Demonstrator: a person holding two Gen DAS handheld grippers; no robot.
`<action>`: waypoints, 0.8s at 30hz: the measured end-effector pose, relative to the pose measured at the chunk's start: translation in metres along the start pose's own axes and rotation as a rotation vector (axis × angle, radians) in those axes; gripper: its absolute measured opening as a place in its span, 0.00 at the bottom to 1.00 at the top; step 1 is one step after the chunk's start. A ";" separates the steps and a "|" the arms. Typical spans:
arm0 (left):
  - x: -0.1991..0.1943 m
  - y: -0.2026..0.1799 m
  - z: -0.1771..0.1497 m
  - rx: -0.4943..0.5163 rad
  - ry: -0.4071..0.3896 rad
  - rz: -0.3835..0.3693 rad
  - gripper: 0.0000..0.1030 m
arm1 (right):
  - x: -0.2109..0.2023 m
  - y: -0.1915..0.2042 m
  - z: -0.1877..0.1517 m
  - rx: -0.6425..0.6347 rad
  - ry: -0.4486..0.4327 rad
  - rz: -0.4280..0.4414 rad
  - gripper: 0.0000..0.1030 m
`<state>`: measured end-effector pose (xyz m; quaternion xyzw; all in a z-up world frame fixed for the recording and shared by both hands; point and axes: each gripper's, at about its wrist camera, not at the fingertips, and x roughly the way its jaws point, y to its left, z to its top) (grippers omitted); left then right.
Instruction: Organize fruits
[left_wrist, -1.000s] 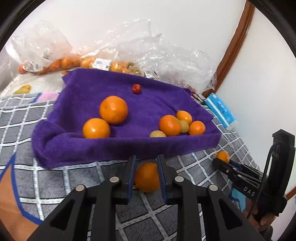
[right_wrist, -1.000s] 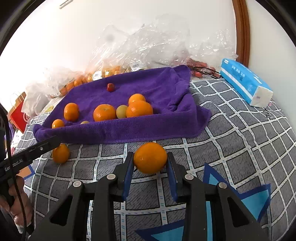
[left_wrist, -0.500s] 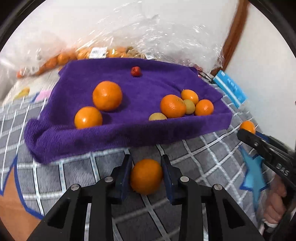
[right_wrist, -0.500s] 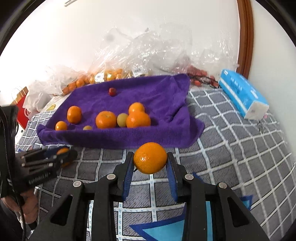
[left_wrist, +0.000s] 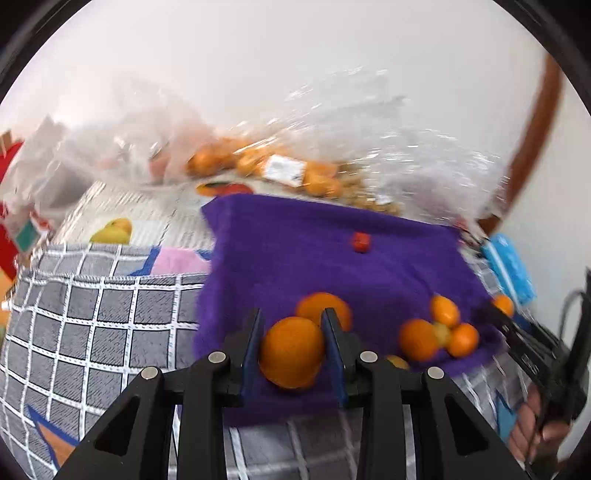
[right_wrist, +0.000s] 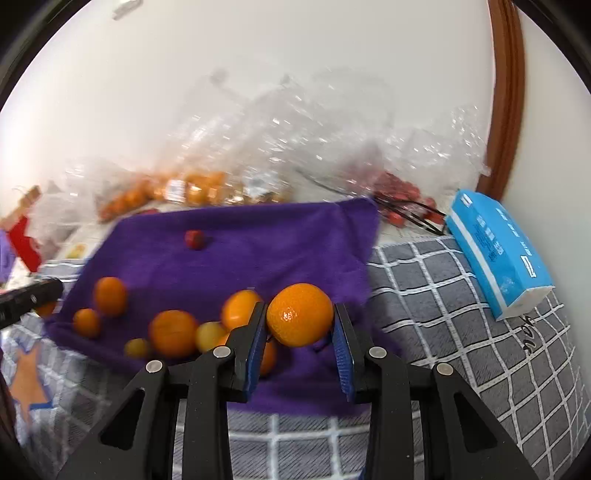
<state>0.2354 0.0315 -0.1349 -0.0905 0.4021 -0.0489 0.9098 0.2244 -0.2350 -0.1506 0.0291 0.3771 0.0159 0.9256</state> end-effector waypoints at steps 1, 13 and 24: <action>0.007 0.004 0.001 -0.010 0.008 0.012 0.30 | 0.005 -0.002 -0.001 0.014 0.012 0.015 0.33; 0.015 0.005 -0.004 -0.012 0.039 0.069 0.31 | 0.004 0.006 -0.004 -0.001 0.036 0.012 0.37; -0.104 -0.028 -0.034 0.054 -0.075 0.046 0.69 | -0.118 0.030 -0.007 0.010 -0.053 0.013 0.65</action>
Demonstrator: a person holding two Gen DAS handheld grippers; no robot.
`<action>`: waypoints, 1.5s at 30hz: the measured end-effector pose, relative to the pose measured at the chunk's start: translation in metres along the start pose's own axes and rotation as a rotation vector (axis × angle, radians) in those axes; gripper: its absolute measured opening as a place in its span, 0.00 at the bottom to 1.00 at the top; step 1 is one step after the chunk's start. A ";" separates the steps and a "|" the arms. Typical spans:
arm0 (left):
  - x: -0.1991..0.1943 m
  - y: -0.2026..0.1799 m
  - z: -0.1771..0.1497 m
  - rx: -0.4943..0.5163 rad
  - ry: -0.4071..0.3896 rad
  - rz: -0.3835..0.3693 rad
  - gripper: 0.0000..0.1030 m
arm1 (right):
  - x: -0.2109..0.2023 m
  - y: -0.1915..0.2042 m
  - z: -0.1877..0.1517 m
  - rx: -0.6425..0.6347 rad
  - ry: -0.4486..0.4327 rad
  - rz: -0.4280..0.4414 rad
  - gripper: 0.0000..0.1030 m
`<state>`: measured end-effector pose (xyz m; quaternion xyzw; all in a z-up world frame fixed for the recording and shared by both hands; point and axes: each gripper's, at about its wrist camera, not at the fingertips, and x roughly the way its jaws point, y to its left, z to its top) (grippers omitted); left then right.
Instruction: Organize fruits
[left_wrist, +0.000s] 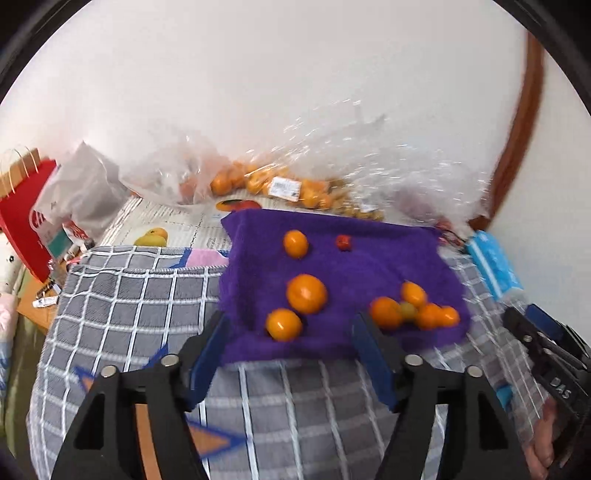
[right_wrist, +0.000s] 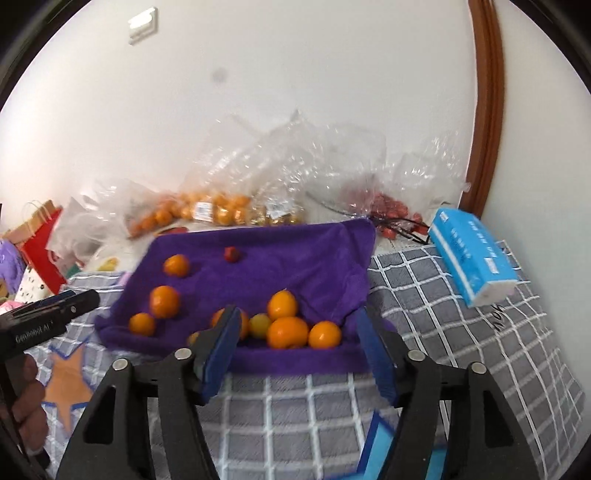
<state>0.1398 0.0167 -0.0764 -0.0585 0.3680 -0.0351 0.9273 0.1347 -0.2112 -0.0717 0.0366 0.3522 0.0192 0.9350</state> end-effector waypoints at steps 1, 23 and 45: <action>-0.013 -0.004 -0.006 0.008 -0.009 -0.004 0.71 | -0.008 0.002 -0.002 -0.004 0.010 -0.006 0.66; -0.128 -0.033 -0.052 0.083 -0.138 0.081 0.97 | -0.138 0.011 -0.037 -0.011 -0.056 -0.039 0.96; -0.132 -0.040 -0.053 0.094 -0.143 0.102 0.97 | -0.141 0.008 -0.042 -0.008 -0.057 -0.071 0.96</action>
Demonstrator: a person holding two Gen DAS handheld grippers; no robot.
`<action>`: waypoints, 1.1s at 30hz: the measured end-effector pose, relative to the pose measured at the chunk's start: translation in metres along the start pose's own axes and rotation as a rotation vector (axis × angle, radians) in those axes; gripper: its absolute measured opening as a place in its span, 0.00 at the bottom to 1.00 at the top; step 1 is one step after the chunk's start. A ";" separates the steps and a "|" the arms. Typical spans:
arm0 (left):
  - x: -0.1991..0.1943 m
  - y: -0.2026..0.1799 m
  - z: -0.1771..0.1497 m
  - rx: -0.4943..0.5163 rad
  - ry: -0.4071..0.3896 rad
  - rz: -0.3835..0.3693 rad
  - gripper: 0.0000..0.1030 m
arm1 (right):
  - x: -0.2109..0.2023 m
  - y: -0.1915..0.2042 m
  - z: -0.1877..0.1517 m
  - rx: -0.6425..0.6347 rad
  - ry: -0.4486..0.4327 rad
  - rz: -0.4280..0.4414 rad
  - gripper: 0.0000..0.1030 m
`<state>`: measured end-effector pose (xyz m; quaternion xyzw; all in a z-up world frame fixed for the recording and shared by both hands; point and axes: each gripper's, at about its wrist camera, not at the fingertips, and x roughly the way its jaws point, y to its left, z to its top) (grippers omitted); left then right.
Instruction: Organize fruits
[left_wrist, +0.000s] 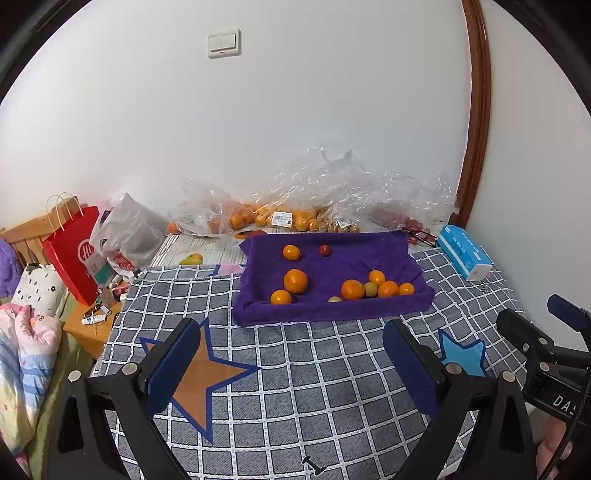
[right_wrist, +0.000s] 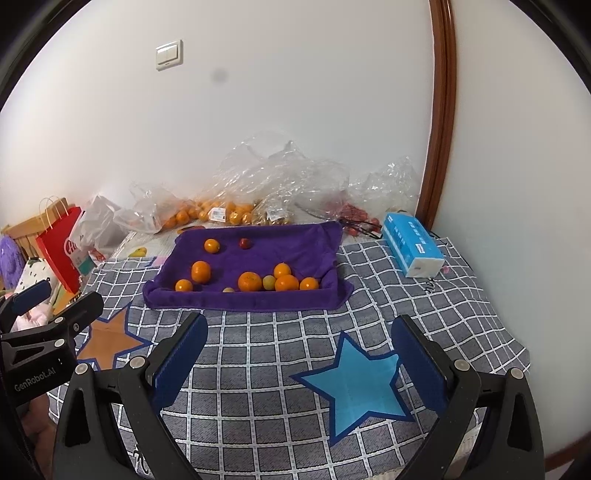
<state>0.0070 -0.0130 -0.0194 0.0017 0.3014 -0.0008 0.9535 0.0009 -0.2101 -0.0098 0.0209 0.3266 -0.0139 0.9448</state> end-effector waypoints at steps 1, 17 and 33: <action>0.000 0.000 0.000 -0.002 0.001 -0.001 0.97 | 0.000 0.000 0.000 -0.003 -0.001 -0.003 0.96; 0.001 0.001 0.000 0.003 0.002 0.002 0.97 | 0.002 -0.001 0.001 0.008 0.002 -0.004 0.96; 0.002 0.004 0.000 -0.003 0.005 0.004 0.97 | 0.002 0.000 0.002 0.012 -0.001 -0.010 0.96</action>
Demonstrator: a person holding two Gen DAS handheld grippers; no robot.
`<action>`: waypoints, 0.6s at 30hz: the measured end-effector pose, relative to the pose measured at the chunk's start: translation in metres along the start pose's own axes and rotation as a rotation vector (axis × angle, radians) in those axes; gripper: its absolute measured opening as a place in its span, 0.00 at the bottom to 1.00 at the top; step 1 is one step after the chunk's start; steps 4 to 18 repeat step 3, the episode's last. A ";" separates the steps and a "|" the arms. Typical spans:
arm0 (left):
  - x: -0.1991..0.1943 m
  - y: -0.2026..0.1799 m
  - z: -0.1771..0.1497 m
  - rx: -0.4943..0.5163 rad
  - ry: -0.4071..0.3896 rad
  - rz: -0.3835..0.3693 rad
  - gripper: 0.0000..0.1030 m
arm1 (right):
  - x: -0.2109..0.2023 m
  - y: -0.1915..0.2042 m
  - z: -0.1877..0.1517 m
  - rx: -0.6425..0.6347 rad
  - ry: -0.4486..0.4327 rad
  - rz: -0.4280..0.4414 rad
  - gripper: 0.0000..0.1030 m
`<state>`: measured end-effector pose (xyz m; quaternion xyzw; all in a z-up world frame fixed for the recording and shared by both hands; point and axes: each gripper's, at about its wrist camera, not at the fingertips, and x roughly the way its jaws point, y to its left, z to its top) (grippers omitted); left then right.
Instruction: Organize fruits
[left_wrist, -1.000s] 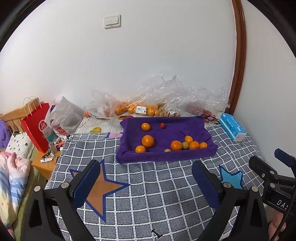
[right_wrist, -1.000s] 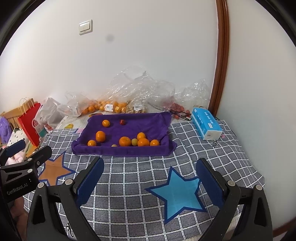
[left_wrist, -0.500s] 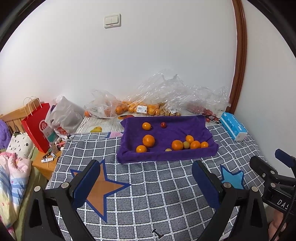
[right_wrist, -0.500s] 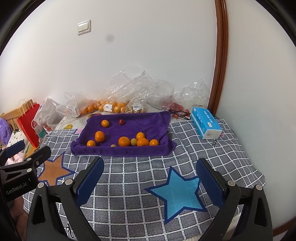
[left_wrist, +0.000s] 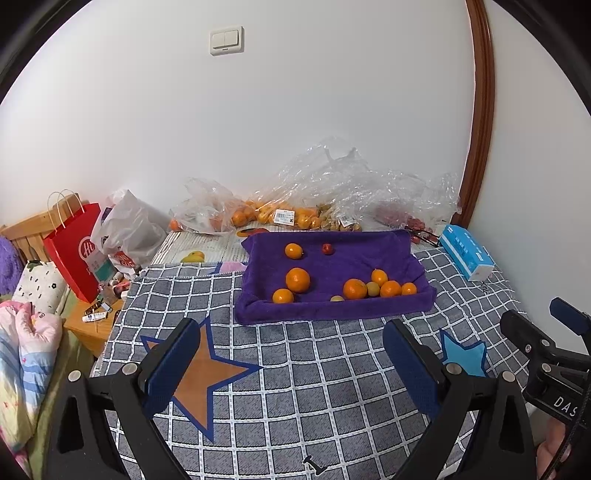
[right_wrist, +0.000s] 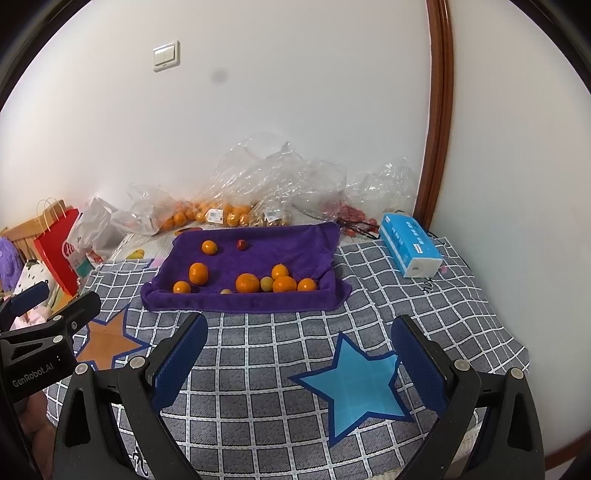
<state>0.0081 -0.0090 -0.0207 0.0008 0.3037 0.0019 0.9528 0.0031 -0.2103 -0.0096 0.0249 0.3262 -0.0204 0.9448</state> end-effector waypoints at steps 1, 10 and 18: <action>0.000 -0.001 0.000 0.000 0.001 0.002 0.97 | 0.000 0.000 0.000 -0.001 -0.001 -0.001 0.96; 0.000 -0.001 0.000 -0.002 0.003 0.005 0.97 | 0.000 0.000 0.000 -0.001 -0.001 -0.001 0.96; 0.000 -0.001 0.000 -0.002 0.003 0.005 0.97 | 0.000 0.000 0.000 -0.001 -0.001 -0.001 0.96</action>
